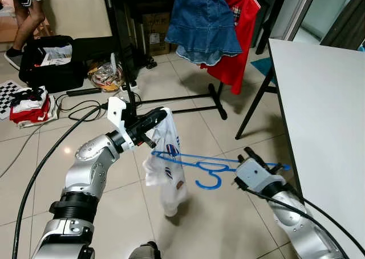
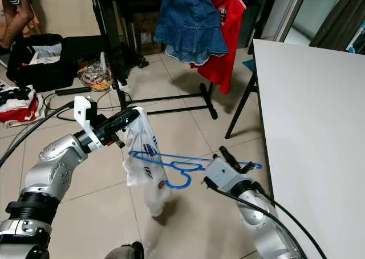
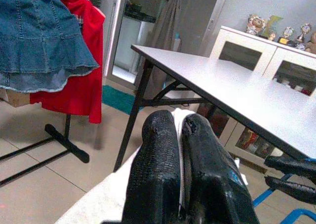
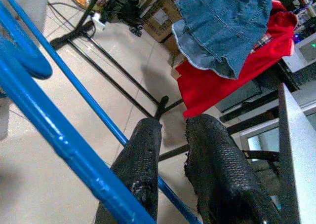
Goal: Hang hanger
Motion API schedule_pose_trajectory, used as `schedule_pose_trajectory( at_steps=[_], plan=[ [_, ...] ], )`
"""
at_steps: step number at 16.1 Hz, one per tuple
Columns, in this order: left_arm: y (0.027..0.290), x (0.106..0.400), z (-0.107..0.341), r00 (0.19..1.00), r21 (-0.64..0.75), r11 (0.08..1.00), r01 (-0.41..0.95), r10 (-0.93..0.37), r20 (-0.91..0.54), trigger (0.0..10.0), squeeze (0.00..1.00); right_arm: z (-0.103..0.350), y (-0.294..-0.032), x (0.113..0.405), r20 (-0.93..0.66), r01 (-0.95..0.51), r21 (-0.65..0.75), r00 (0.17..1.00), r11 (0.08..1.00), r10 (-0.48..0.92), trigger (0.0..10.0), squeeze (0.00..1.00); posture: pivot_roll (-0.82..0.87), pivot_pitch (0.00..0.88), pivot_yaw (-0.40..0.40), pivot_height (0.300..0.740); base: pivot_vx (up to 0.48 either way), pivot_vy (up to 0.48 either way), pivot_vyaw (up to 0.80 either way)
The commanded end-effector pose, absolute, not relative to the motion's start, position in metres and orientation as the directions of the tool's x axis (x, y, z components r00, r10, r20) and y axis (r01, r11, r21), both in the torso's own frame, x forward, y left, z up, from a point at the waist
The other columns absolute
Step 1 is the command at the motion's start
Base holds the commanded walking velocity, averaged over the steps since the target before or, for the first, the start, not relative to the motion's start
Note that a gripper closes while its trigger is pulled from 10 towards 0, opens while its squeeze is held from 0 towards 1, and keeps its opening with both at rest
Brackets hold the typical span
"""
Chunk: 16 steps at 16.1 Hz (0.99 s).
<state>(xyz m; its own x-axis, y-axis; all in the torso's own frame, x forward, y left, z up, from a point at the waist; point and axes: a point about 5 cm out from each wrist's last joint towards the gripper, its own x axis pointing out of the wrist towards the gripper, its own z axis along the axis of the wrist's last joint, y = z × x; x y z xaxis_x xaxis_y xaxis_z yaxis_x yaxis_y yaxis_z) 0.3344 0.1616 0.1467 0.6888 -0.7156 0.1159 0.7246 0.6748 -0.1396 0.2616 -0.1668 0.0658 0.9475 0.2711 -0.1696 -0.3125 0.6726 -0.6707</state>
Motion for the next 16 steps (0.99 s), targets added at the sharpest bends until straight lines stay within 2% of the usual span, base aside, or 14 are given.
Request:
schedule_pose_trajectory(
  at_steps=[1,7,16],
  plan=[
    [0.16,0.334,0.15,0.678,-0.12,0.667,0.735,-0.725,0.122,10.0,0.0,0.064,-0.165,0.258,-0.172,-0.324,-0.666,0.943,0.672,0.284,10.0,0.0,0.08,0.119,0.026,0.74,0.0,0.0,0.0],
    [0.156,0.336,0.153,0.671,-0.119,0.66,0.742,-0.73,0.133,10.0,0.0,0.059,-0.158,0.257,-0.171,-0.313,-0.667,0.947,0.676,0.27,10.0,0.0,0.08,0.119,0.03,0.74,0.0,0.0,0.0],
    [0.159,0.336,0.153,0.676,-0.116,0.666,0.737,-0.725,0.13,10.0,0.0,0.056,-0.182,0.261,-0.181,-0.261,-0.711,0.965,0.653,0.188,10.0,0.0,0.08,0.116,0.027,0.74,0.0,0.0,0.0]
  ],
)
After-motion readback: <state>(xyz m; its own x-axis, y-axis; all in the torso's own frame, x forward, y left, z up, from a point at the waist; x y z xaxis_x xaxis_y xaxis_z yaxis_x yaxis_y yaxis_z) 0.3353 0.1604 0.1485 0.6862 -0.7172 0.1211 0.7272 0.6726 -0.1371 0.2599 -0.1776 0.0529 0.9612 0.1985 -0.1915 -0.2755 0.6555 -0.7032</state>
